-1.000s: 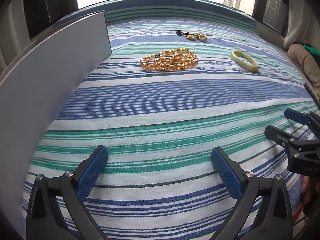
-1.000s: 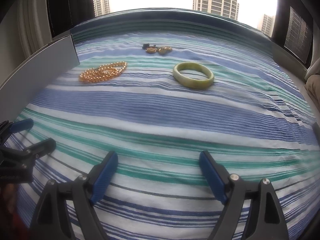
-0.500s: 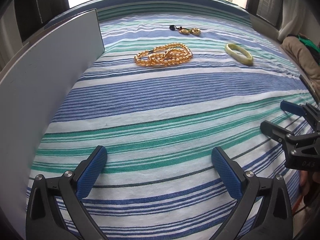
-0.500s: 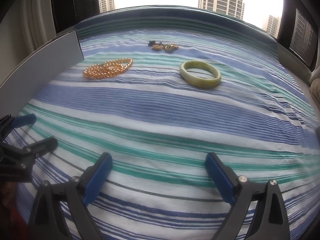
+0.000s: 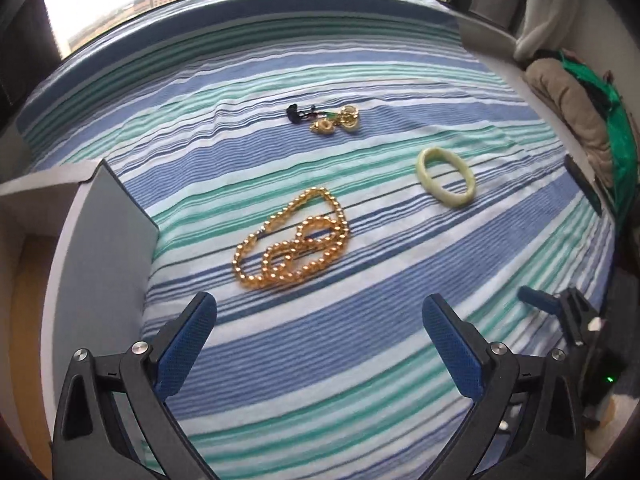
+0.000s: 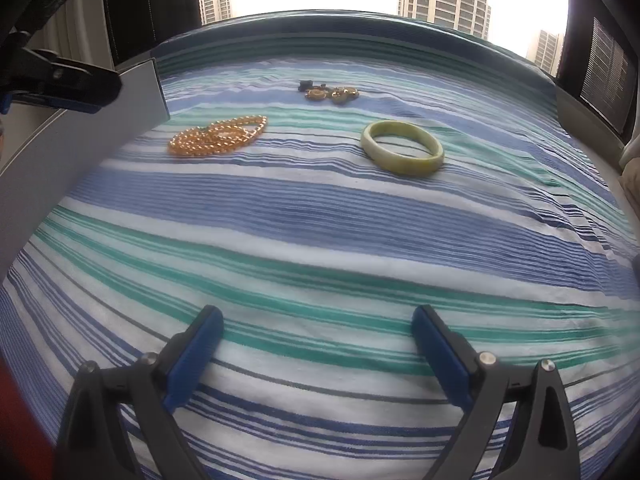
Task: Organize jewelry
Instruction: 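Move both tools back over the remaining jewelry, then lower the left tool onto the amber bead necklace and close it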
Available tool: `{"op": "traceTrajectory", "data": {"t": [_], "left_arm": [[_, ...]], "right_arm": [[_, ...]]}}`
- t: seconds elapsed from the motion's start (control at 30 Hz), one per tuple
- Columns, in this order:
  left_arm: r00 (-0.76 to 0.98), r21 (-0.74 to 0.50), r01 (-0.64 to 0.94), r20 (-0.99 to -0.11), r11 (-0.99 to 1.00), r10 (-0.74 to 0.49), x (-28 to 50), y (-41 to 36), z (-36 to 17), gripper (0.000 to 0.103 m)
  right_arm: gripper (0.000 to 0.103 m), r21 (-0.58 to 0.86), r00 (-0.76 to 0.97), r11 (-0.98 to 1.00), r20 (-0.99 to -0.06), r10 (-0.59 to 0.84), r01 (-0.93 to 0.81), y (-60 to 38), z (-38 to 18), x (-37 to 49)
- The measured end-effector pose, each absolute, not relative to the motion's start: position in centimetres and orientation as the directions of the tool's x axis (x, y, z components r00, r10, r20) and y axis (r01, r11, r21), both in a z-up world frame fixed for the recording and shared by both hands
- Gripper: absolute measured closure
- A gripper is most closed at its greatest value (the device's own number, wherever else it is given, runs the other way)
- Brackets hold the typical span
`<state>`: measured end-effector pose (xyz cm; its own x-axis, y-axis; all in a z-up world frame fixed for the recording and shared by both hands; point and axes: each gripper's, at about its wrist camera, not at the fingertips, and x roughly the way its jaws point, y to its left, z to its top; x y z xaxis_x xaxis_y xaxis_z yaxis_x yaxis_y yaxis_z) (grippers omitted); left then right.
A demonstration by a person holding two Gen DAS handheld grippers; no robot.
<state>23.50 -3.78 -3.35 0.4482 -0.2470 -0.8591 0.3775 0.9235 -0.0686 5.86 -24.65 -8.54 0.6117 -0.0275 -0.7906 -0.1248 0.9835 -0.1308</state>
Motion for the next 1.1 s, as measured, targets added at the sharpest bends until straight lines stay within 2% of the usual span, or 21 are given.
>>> {"op": "traceTrajectory", "data": {"t": [0.17, 0.3, 0.4, 0.5, 0.53, 0.57, 0.63, 0.8, 1.0, 1.1], "left_arm": [[0.469, 0.019, 0.382, -0.865, 0.924, -0.176, 27.8, -4.5, -6.7, 0.001], [0.373, -0.083, 0.417, -0.893, 0.905, -0.254, 29.6, -4.3, -8.8, 0.001], [0.379, -0.052, 0.445, -0.893, 0.894, -0.24, 29.4, -4.6, -9.4, 0.004], [0.408, -0.036, 0.467, -0.878, 0.884, -0.251, 28.8, -4.5, -9.0, 0.022], [0.418, -0.037, 0.463, -0.872, 0.886, -0.255, 28.6, -4.3, -8.7, 0.042], [0.422, -0.04, 0.456, -0.87, 0.889, -0.256, 28.5, -4.1, -8.5, 0.07], [0.399, -0.079, 0.438, -0.876, 0.896, -0.272, 28.7, -3.6, -8.3, 0.09], [0.404, -0.104, 0.363, -0.878, 0.926, -0.258, 26.0, -2.3, -8.5, 0.09], [0.426, -0.093, 0.277, -0.88, 0.956, -0.209, 18.5, 0.2, -8.3, 0.094], [0.459, -0.068, 0.239, -0.871, 0.969, -0.174, 16.0, 1.0, -8.6, 0.091]], "right_arm": [[0.005, -0.131, 0.612, 0.984, -0.791, -0.027, -0.125, -24.6, -8.5, 5.8], [0.005, -0.131, 0.612, 0.983, -0.79, -0.028, -0.125, -24.6, -8.5, 5.7], [0.005, -0.131, 0.612, 0.983, -0.79, -0.028, -0.125, -24.6, -8.5, 5.7], [0.005, -0.131, 0.612, 0.983, -0.79, -0.028, -0.125, -24.6, -8.5, 5.7], [0.005, -0.131, 0.612, 0.983, -0.79, -0.028, -0.125, -24.6, -8.5, 5.7], [0.005, -0.132, 0.612, 0.983, -0.79, -0.028, -0.125, -24.6, -8.5, 5.7], [0.005, -0.132, 0.612, 0.983, -0.79, -0.028, -0.125, -24.6, -8.5, 5.7], [0.005, -0.131, 0.613, 0.983, -0.79, -0.027, -0.126, -24.6, -8.5, 5.7], [0.005, -0.132, 0.613, 0.983, -0.79, -0.028, -0.125, -24.6, -8.5, 5.7], [0.005, -0.132, 0.613, 0.983, -0.79, -0.028, -0.125, -24.7, -8.5, 5.7]]}}
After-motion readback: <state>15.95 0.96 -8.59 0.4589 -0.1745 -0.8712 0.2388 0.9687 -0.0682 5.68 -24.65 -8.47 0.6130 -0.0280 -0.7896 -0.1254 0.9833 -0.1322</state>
